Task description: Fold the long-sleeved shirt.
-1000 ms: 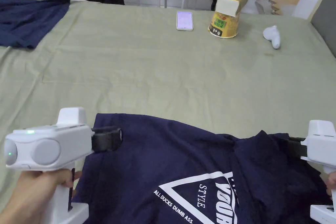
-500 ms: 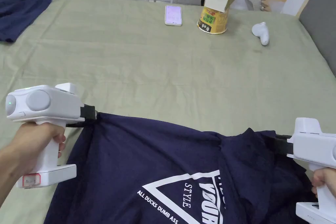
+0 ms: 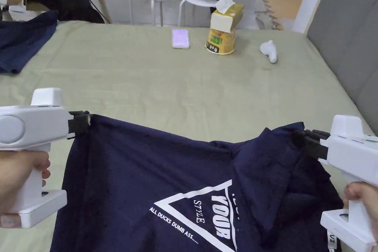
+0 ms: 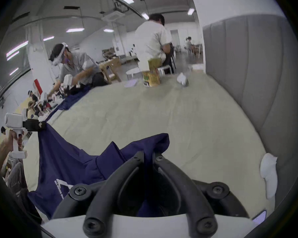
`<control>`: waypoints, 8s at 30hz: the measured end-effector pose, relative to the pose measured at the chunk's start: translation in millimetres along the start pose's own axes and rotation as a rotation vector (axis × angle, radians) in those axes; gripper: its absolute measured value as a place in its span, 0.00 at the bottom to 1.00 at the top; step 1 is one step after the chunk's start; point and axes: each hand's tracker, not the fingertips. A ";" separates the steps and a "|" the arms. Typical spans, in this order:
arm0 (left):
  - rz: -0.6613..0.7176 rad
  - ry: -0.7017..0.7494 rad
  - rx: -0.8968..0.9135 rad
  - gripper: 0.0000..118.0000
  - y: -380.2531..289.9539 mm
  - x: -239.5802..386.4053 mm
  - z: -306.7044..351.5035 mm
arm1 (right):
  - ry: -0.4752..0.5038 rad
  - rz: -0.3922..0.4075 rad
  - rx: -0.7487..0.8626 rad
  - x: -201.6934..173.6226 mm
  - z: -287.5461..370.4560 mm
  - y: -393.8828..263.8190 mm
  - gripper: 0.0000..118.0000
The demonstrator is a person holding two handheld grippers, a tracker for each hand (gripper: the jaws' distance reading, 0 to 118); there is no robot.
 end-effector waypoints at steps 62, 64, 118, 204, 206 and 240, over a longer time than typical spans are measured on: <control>-0.036 0.152 0.290 0.04 -144.1 67.9 176.0 | -0.150 0.098 0.348 -174.0 153.3 -86.2 0.00; 0.010 0.113 0.207 0.06 -144.9 47.9 169.2 | -0.123 0.100 0.347 -173.5 152.8 -86.0 0.00; 0.653 -0.268 -0.142 0.12 -183.8 -146.3 116.0 | -0.010 0.116 0.308 -189.1 153.2 -95.3 0.00; 0.357 -0.643 -0.268 0.07 -171.1 123.9 72.7 | -0.010 0.061 0.319 -171.6 171.3 -107.6 0.00; 0.346 -0.618 -0.191 0.07 -154.7 105.7 99.5 | 0.023 0.068 0.305 -181.1 160.9 -105.8 0.00; 0.677 -0.471 -0.338 0.27 -229.0 -59.6 28.0 | 0.217 0.118 -0.238 -233.3 18.8 -206.0 0.00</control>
